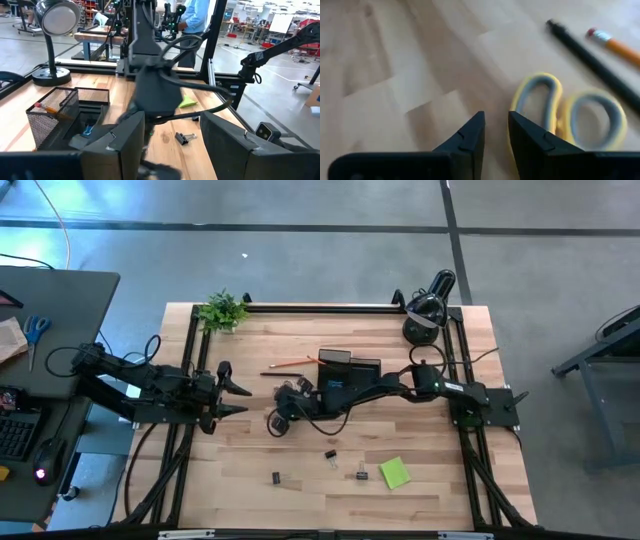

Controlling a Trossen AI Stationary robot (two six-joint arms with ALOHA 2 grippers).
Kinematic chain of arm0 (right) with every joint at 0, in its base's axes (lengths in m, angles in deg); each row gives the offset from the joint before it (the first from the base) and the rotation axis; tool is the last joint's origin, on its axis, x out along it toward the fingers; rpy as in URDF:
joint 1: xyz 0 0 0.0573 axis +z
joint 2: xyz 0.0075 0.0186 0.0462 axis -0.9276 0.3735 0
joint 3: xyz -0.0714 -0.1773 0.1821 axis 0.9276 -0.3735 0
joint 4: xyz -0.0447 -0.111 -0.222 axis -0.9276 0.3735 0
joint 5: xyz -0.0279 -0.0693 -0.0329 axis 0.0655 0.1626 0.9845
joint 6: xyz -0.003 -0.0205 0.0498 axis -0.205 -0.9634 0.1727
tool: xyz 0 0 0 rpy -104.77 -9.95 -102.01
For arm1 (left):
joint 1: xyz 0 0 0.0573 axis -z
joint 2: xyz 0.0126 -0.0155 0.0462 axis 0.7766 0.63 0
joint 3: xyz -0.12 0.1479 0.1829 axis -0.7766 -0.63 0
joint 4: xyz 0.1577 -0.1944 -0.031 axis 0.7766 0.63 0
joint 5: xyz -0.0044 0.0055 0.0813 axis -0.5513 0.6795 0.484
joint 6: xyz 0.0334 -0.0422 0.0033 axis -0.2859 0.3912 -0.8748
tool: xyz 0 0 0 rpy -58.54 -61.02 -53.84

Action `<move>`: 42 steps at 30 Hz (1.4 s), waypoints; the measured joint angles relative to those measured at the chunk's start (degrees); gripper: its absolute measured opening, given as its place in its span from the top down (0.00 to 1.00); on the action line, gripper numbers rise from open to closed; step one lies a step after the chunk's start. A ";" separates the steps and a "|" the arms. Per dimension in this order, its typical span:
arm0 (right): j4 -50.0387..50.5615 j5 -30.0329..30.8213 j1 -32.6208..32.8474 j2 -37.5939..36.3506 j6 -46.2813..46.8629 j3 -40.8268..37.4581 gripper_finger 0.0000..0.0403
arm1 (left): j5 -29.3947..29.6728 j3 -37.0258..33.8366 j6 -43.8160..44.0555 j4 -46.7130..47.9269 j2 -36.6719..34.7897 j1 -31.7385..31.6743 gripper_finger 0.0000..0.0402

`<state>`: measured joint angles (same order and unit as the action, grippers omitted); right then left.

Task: Pick and place office supplies into organizer
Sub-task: Put the yellow scissors into the desk organizer

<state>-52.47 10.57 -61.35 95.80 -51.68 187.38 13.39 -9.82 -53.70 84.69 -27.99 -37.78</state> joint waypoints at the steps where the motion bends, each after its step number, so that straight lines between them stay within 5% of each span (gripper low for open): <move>1: 0.19 -0.86 0.55 -0.24 -0.07 -0.05 0.79 | 0.00 0.00 -0.01 0.00 0.00 0.00 0.54; 7: 2.20 -6.24 3.20 -1.52 -1.68 -0.30 0.79 | 0.00 0.00 0.01 0.24 0.00 0.00 0.54; 13: 2.96 -3.65 5.30 -1.84 -3.61 -0.41 0.79 | 0.02 0.00 0.39 0.24 0.00 -0.02 0.54; 22: 3.23 2.54 6.16 -1.77 -20.59 3.45 0.79 | 0.02 0.00 0.43 0.22 0.00 0.00 0.54; 34: 1.26 -12.98 -1.59 -1.71 -28.22 3.75 0.79 | -0.46 0.00 0.37 0.24 0.00 0.00 0.54; 42: 1.90 -13.42 -1.96 -0.26 -28.35 3.67 0.79 | -0.61 0.00 0.29 0.28 0.02 -0.01 0.54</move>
<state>-50.57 -2.85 -63.31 95.54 -80.03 191.06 12.78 -9.82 -53.41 84.98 -27.96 -37.79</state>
